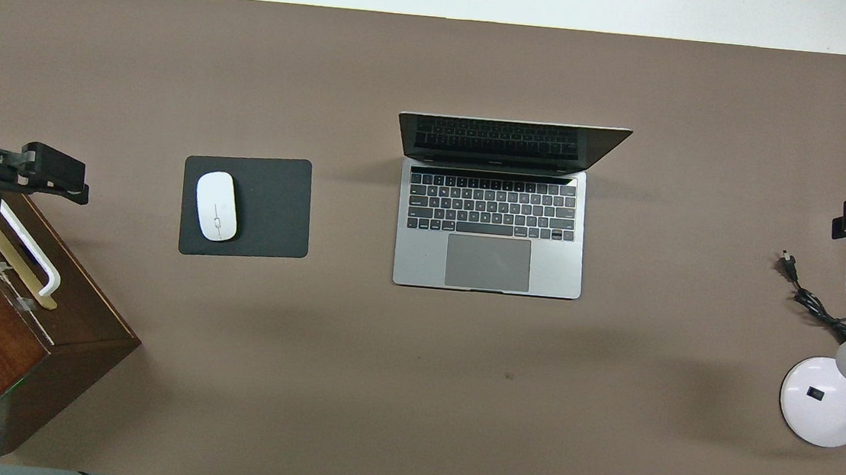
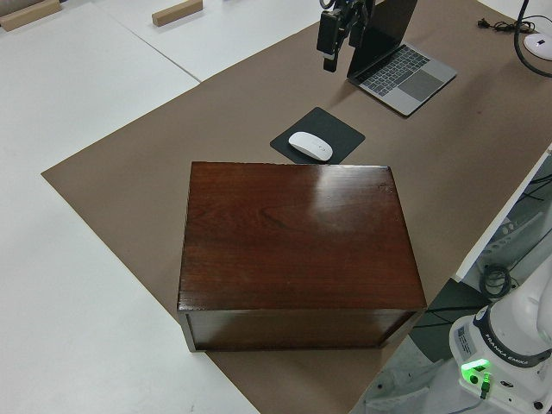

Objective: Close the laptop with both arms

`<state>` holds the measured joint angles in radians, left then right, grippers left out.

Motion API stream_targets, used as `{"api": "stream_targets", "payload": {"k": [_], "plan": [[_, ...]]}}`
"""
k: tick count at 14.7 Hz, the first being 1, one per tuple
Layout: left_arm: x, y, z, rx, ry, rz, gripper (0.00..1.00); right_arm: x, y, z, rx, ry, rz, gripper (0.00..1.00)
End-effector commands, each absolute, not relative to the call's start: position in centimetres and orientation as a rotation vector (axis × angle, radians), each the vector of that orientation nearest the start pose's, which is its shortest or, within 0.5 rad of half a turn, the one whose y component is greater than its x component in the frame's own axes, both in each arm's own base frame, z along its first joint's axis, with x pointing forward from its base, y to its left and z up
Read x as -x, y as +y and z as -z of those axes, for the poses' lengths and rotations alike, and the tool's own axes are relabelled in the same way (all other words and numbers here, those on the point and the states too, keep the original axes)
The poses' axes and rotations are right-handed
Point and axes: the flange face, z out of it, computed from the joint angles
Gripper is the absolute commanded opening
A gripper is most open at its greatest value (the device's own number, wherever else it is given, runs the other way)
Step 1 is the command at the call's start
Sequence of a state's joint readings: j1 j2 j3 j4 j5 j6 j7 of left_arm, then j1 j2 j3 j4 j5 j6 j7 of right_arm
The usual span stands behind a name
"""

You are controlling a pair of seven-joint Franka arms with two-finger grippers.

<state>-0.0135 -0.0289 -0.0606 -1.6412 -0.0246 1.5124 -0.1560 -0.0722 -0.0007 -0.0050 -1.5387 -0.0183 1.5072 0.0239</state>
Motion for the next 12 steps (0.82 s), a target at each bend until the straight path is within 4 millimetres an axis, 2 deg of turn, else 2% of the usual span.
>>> {"api": "stream_targets", "payload": {"k": [1,9,12], "plan": [[-53.19,-4.10,-60.44,3.131,-0.110,-0.176,1.00,-53.92,-4.41,-63.64,3.130,0.153,-0.057,1.00],[-53.60,-4.39,-60.89,3.139,-0.113,-0.102,1.00,-53.90,-4.50,-63.75,3.130,0.156,-0.050,1.00],[-53.39,-4.65,-60.23,3.139,-0.109,-0.105,1.00,-53.93,-4.58,-63.78,3.130,0.158,-0.045,1.00]]}}
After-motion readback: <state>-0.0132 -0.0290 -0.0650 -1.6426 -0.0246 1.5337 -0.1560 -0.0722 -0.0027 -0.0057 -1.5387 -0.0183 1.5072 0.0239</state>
